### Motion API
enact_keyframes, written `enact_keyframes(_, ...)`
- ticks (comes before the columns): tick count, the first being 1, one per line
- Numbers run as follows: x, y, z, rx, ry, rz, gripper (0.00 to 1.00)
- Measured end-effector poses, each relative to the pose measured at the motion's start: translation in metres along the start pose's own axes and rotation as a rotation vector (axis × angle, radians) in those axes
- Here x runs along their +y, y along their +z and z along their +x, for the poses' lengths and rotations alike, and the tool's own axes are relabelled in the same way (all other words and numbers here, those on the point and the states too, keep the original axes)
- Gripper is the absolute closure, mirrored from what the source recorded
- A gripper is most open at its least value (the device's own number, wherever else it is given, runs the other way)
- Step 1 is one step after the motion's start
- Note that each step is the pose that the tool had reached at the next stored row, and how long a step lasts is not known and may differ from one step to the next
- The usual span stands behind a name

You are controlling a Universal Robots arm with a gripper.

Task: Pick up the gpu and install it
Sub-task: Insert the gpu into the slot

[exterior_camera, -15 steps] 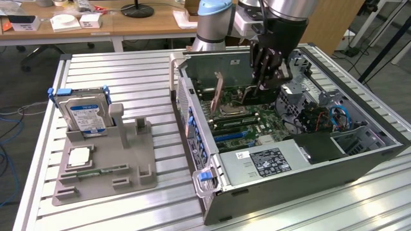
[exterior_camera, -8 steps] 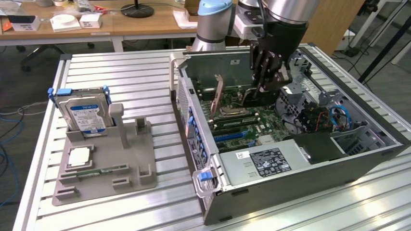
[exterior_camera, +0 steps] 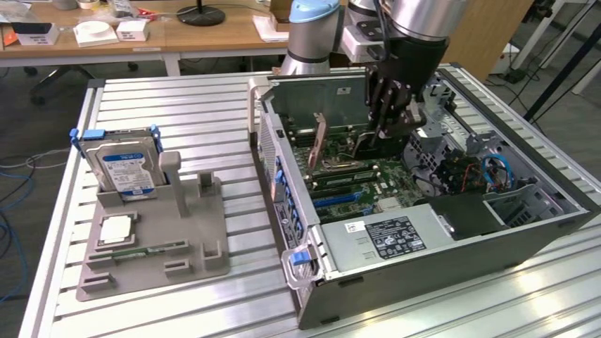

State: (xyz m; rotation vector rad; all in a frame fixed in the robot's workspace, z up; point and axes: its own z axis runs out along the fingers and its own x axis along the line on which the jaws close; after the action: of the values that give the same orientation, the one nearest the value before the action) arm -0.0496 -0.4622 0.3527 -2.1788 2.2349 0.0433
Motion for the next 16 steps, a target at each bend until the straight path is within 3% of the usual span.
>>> enact_keyframes(16, 0.0000, 0.0053, 0.0004, -0.0001, 0.000, 0.0000, 0.74)
